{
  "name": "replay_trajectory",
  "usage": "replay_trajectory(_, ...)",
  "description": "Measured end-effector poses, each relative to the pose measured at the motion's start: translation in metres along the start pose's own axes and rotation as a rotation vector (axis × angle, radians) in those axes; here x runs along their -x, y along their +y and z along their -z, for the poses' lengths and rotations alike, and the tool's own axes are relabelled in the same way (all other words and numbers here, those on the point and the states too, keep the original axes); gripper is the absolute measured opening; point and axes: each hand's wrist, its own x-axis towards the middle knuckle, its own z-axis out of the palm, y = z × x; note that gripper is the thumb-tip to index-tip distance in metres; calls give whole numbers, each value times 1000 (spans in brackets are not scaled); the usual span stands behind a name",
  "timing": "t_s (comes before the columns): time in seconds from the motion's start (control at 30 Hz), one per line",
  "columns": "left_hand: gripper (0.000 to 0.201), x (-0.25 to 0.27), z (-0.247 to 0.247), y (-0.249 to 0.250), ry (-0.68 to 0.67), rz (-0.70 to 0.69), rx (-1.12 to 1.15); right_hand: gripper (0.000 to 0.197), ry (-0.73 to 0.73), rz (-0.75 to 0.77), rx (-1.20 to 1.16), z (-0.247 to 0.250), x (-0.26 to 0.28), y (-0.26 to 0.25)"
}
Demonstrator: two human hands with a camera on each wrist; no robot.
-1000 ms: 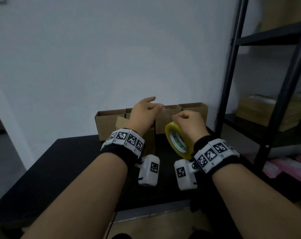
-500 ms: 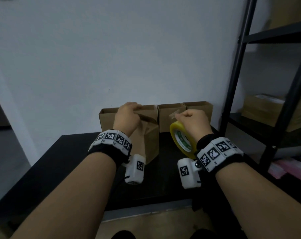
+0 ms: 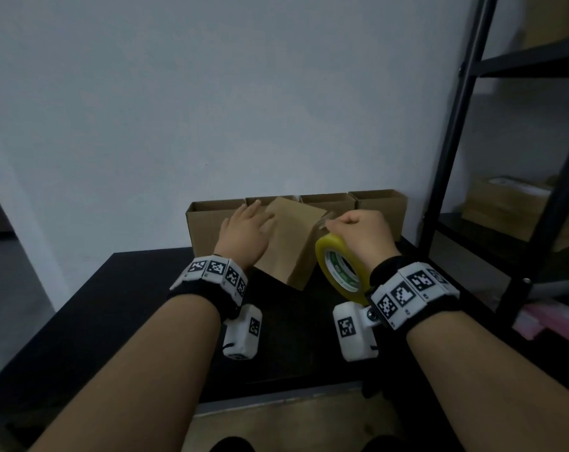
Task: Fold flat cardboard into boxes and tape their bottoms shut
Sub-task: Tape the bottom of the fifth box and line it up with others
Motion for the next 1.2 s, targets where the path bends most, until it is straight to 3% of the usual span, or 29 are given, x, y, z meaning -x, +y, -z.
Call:
replay_trajectory(0.07,41,-9,-4,1,119,-28,74,20,-1,-7,6,-1,-2,2)
replay_trajectory(0.13,39,-19,-10,4,153,-45,107,19,-1,-14,20,-1,-4,4)
replay_trajectory(0.3,51,-34,-23,15,24,9,119,20,13,-30,22,3,-9,13)
replay_trajectory(0.47,77,-36,-30,10,-97,293,313,20,58,-47,6,1,-17,23)
replay_trajectory(0.63,68,-28,-35,5,-111,387,479,19,94,-41,-46,-5,-20,26)
replay_trajectory(0.93,93,-9,-35,-18,-45,371,703,13,55,19,-84,-12,-9,15)
replay_trajectory(1.2,90,23,-23,-28,31,354,528,13,-54,49,-92,-19,20,1)
